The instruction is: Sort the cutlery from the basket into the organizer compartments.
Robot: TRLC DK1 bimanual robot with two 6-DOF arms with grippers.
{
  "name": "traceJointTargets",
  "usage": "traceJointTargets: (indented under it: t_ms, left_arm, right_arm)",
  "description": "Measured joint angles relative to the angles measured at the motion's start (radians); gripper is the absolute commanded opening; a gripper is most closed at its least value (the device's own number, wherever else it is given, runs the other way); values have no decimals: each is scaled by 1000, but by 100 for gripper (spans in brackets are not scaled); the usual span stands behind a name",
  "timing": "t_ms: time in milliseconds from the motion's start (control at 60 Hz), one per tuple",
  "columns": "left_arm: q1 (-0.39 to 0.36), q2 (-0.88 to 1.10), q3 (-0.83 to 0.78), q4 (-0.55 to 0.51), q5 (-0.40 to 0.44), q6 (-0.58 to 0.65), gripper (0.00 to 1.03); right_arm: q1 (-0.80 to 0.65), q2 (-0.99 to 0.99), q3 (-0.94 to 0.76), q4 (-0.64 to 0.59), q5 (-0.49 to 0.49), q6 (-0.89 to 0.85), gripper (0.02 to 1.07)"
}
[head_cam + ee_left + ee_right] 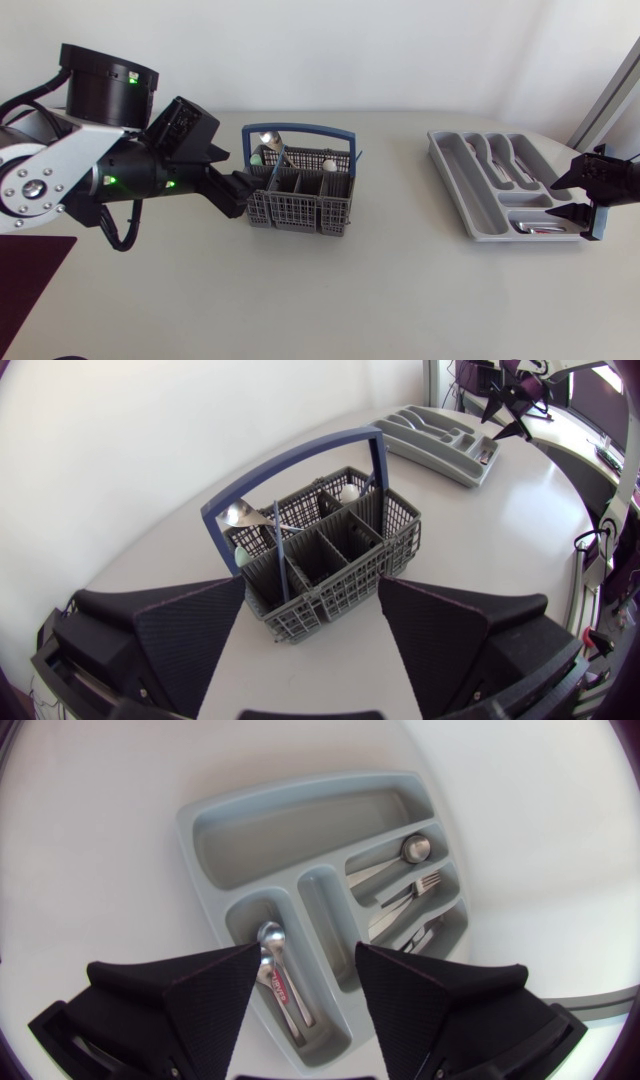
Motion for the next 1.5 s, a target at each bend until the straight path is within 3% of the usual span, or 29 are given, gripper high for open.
traceJointTargets:
  t_ms: [400, 600, 783, 1167, 1500]
  left_arm:
    - [-15, 89, -55, 212, -20, 34, 91]
    - [-22, 98, -216, 512, -79, 96, 91]
    - [-27, 125, -255, 623, -82, 127, 91]
    - [-49, 321, -225, 751, -101, 132, 91]
    - [-62, 441, -104, 798, -160, 98, 82]
  right_arm:
    - [267, -352, -185, -12, -65, 340, 84]
    - [428, -444, -277, -6, -54, 475, 84]
    - [508, -450, -311, 11, -32, 554, 84]
    - [630, -450, -337, 79, -4, 650, 84]
    - [635, -449, -351, 95, -2, 656, 84]
